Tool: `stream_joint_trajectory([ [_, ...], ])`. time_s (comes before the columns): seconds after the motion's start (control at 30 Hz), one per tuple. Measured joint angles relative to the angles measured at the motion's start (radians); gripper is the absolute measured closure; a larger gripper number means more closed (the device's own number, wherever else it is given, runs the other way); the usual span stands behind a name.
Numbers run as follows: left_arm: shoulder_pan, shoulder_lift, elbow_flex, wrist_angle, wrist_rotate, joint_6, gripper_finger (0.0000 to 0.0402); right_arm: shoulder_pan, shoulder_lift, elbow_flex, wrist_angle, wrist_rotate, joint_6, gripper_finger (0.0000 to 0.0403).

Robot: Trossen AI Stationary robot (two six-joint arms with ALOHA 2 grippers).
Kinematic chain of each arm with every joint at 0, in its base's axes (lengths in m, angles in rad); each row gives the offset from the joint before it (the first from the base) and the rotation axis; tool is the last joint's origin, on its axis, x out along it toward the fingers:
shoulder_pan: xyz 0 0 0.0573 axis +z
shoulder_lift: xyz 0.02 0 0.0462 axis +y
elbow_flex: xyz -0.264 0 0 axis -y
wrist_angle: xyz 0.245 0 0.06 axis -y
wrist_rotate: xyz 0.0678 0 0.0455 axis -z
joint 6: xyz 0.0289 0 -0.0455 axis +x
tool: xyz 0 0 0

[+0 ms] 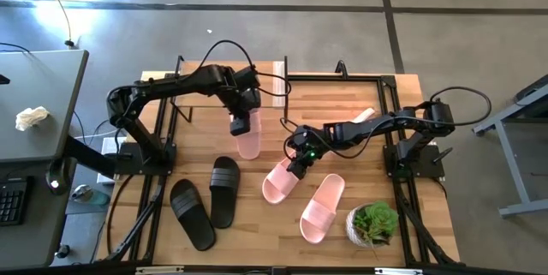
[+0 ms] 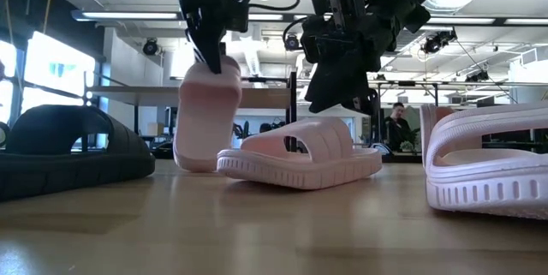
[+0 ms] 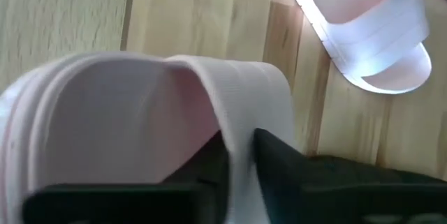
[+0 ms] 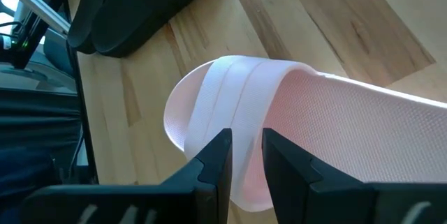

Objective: Pick and place slides into the shelf
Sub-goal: Put the pink slide on the shelf

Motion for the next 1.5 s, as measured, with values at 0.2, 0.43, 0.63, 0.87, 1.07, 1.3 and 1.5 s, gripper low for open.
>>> stream_joint_trajectory([
  [0.2,0.0,-0.002,0.02,-0.048,0.02,-0.004,0.0381,0.0,0.0,0.0,0.0,0.0,-0.011,0.0331],
  [0.43,0.0,-0.002,0.177,-0.151,0.094,-0.067,0.0392,0.0,-0.014,-0.001,0.054,-0.051,-0.054,0.0331],
  [0.63,0.0,-0.002,0.388,-0.245,0.136,-0.116,0.0396,0.021,-0.147,-0.001,0.089,-0.051,-0.147,0.0338],
  [0.87,0.024,0.0,0.6,-0.264,0.282,-0.227,0.0398,0.074,-0.358,0.006,0.099,0.135,-0.48,0.0367],
  [1.07,0.09,0.004,0.657,-0.248,0.414,-0.335,0.0399,0.156,-0.42,0.122,-0.05,0.452,-0.918,0.0372],
  [1.3,0.179,0.011,0.657,-0.214,0.545,-0.472,0.04,0.222,-0.42,0.271,-0.284,0.79,-1.233,0.0338],
  [1.5,0.242,0.03,0.657,-0.136,0.646,-0.606,0.0401,0.252,-0.416,0.29,-0.354,0.858,-1.427,0.0285],
])
